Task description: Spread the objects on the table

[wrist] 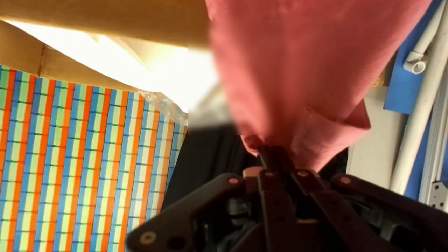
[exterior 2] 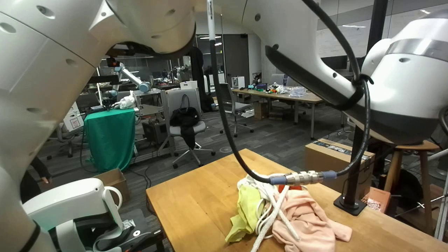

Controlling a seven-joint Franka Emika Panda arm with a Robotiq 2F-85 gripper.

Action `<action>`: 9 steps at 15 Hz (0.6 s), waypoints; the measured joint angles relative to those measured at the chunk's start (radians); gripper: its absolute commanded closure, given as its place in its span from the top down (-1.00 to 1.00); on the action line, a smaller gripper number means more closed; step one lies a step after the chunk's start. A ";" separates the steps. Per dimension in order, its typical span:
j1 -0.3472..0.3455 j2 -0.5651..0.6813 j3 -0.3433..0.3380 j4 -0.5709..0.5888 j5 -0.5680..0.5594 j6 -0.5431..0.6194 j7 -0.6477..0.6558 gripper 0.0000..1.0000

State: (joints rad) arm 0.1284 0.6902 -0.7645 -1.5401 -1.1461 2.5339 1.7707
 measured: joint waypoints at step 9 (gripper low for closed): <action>-0.109 -0.114 0.215 -0.103 -0.403 -0.013 0.174 -0.92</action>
State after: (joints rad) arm 0.0197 0.5766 -0.5494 -1.6428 -1.5493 2.5205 1.9446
